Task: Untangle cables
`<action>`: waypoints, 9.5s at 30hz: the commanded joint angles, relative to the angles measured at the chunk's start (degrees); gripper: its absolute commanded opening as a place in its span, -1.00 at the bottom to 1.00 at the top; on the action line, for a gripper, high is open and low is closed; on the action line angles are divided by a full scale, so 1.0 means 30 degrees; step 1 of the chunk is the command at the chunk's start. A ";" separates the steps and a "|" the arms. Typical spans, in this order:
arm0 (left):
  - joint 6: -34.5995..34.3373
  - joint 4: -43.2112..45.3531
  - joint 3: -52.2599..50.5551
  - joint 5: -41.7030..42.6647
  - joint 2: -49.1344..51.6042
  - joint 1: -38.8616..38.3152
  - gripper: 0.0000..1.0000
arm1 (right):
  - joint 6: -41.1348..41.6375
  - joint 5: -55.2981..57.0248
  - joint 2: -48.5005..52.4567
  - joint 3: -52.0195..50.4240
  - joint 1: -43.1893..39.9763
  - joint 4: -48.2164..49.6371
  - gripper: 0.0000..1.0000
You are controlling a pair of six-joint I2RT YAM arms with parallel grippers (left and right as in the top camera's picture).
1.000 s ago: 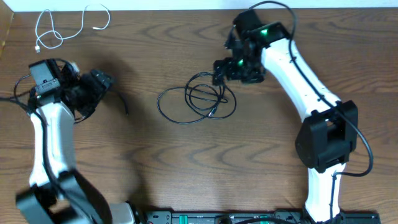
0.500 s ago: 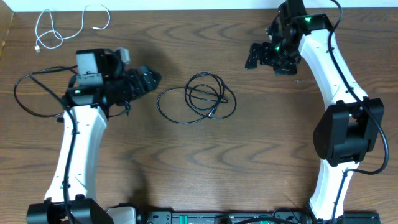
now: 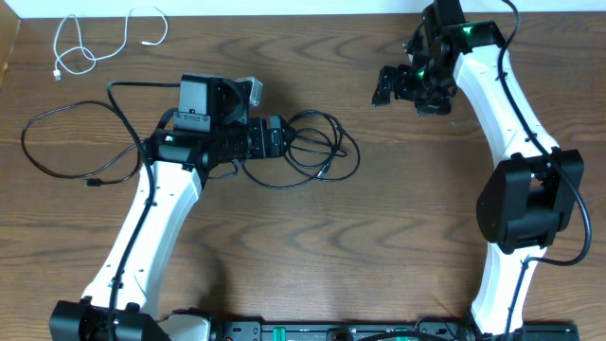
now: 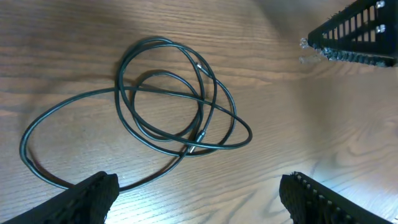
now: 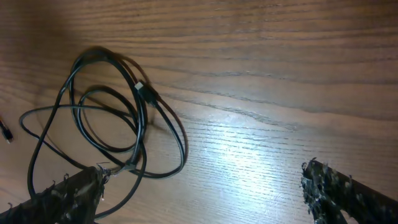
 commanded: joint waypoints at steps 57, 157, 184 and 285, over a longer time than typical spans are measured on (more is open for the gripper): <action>0.2470 0.1945 0.0124 -0.1188 0.1413 -0.0692 0.77 | 0.0787 -0.0204 -0.0532 -0.0044 0.0058 0.0619 0.98; -0.9741 0.4590 0.3810 -0.6710 -0.3053 -0.2171 -0.85 | 0.0816 -0.3912 -0.0532 -0.0044 0.1333 0.0539 0.98; -1.7631 1.5722 0.8138 -1.1198 -0.4233 0.1173 -0.85 | -0.3643 -1.0360 -0.0532 -0.0044 0.5260 0.7774 0.99; -1.3748 1.3952 1.1919 -1.8265 -0.4554 0.1173 -0.85 | -1.6750 -0.8772 0.0248 -0.0976 1.0353 0.5938 -0.35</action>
